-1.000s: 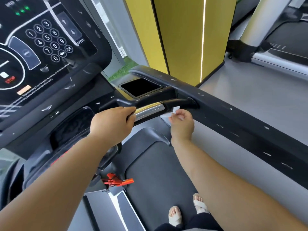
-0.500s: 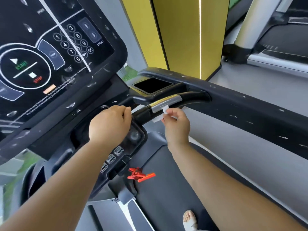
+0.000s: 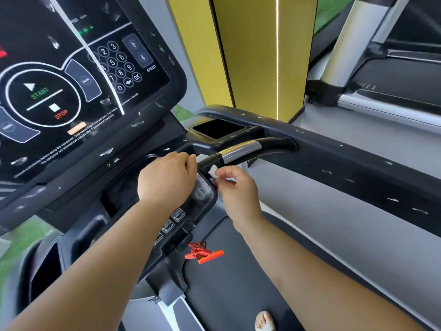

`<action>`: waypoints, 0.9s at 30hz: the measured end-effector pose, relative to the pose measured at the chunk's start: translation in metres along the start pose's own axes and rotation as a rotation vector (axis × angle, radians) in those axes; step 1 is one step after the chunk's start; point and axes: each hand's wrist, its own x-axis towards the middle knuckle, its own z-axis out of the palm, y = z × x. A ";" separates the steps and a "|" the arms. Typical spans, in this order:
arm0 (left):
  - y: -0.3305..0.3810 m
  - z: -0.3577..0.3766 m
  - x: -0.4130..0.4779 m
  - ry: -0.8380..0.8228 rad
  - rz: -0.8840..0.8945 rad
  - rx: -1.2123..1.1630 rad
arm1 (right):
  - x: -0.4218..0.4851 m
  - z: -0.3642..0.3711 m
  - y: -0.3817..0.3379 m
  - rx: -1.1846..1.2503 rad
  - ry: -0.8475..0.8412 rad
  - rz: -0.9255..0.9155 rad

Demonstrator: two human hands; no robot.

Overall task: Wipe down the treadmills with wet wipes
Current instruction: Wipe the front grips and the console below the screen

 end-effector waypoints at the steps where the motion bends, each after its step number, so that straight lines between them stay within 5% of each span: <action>1: 0.000 0.000 0.000 -0.004 0.002 -0.004 | 0.000 -0.002 -0.002 -0.001 -0.019 0.004; 4: -0.001 0.001 0.000 0.008 0.017 -0.028 | -0.004 -0.010 -0.008 -0.004 -0.073 0.022; 10: -0.002 0.004 0.000 0.065 0.040 -0.061 | 0.020 -0.028 -0.036 0.516 -0.174 0.094; 14: -0.005 0.009 0.000 0.101 0.058 -0.069 | 0.043 -0.028 -0.040 -0.053 -0.229 -0.073; 19: -0.005 0.011 -0.001 0.132 0.058 -0.066 | 0.068 -0.028 -0.038 -0.731 -0.311 -0.600; 22: -0.005 0.010 -0.002 0.134 0.039 -0.089 | 0.084 -0.038 -0.040 -0.887 -0.509 -0.765; 27: -0.003 0.005 -0.003 0.162 0.017 -0.166 | 0.112 -0.045 -0.063 -0.907 -0.847 -0.710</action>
